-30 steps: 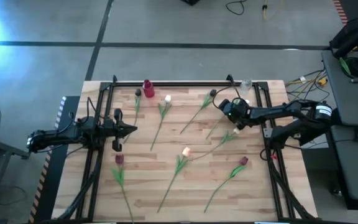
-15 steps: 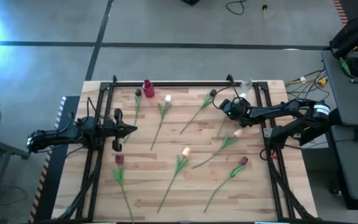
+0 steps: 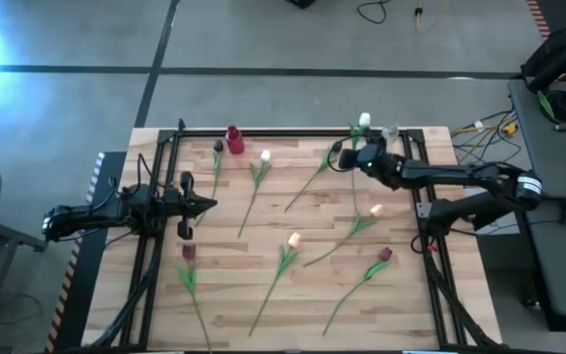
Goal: Sort flowers into vase by color
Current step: Put the right white tulip into the transparent vase
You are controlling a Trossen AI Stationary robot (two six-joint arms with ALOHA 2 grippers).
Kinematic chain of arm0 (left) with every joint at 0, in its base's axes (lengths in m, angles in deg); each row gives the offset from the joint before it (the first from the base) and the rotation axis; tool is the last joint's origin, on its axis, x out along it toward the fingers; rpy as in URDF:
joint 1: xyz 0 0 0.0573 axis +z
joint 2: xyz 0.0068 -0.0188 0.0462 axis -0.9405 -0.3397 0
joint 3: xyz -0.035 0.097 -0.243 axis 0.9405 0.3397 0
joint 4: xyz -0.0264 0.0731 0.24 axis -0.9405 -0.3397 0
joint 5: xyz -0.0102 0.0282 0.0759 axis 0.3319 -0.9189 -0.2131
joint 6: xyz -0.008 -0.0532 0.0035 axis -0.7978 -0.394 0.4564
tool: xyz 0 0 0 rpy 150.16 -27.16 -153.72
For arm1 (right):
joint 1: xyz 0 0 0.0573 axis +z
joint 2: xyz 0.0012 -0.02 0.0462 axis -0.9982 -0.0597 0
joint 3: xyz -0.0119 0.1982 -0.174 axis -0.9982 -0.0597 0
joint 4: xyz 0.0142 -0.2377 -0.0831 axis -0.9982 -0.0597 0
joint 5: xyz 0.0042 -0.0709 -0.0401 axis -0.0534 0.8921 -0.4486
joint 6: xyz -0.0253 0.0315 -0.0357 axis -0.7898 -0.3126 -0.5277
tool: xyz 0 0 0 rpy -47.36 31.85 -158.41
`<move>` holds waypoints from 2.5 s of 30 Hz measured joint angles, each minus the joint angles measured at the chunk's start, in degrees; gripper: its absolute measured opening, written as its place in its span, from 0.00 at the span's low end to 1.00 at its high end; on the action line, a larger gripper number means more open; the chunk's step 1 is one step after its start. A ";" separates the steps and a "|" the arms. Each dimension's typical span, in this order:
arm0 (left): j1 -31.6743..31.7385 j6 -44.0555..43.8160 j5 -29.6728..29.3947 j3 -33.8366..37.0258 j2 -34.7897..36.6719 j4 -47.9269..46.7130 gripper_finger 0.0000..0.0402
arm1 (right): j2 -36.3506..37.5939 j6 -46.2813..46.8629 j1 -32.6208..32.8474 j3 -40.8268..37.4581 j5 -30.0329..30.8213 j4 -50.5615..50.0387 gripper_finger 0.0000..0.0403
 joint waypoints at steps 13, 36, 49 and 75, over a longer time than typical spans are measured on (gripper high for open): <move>0.01 0.01 0.00 -0.01 0.00 0.00 0.00 | 20.11 -38.96 -0.03 3.50 -4.25 8.40 0.03; -0.01 0.01 0.00 -0.01 0.00 0.00 0.00 | 24.65 -70.53 -10.55 -15.78 4.35 64.28 0.03; 0.00 0.00 0.00 -0.01 0.00 0.00 0.00 | 12.09 -69.65 -18.82 -15.53 2.47 77.85 0.03; -0.01 0.01 0.00 -0.01 0.00 0.00 0.00 | 3.67 -76.56 -16.38 -14.75 4.48 89.10 0.03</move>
